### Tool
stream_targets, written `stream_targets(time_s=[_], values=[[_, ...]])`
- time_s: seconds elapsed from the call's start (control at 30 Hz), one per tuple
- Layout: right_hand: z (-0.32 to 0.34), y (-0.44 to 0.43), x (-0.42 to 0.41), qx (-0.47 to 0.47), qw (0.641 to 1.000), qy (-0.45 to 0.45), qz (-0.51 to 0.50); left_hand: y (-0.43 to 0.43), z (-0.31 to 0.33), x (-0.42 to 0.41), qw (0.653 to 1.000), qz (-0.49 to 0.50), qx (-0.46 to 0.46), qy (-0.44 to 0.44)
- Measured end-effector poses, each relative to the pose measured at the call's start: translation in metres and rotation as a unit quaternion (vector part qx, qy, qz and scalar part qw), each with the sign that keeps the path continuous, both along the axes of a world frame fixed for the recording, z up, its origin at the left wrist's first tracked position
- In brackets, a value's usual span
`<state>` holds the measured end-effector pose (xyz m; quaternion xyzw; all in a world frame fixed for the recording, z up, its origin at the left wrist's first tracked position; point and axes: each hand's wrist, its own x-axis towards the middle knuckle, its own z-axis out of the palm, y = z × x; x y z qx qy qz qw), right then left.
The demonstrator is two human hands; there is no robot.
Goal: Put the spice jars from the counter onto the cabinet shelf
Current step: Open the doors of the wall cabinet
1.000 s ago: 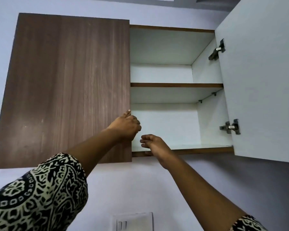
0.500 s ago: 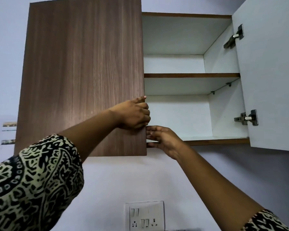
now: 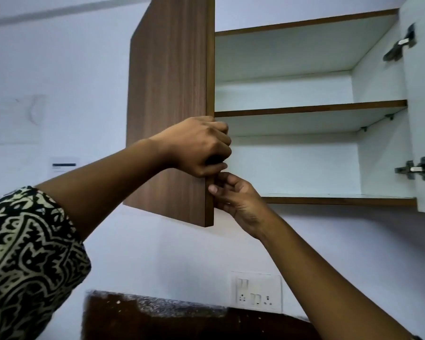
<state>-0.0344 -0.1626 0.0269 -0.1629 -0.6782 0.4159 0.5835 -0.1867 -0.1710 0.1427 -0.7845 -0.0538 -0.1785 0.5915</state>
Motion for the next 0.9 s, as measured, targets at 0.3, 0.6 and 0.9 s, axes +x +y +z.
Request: stream_targets(time_s=[0.3, 0.6, 0.9], values=[[0.0, -0.022, -0.127, 0.073, 0.99, -0.119, 0.0, -0.075, 0.007, -0.109, 0.987, 0.152, 0.027, 0.033], [-0.005, -0.037, -0.253, 0.142, 0.983, -0.094, -0.064, -0.109, 0.014, -0.214, 0.91, 0.41, 0.056, 0.03], [-0.015, -0.025, -0.376, 0.2, 0.941, -0.16, -0.222, -0.1, 0.006, -0.301, 0.801, 0.597, 0.018, -0.037]])
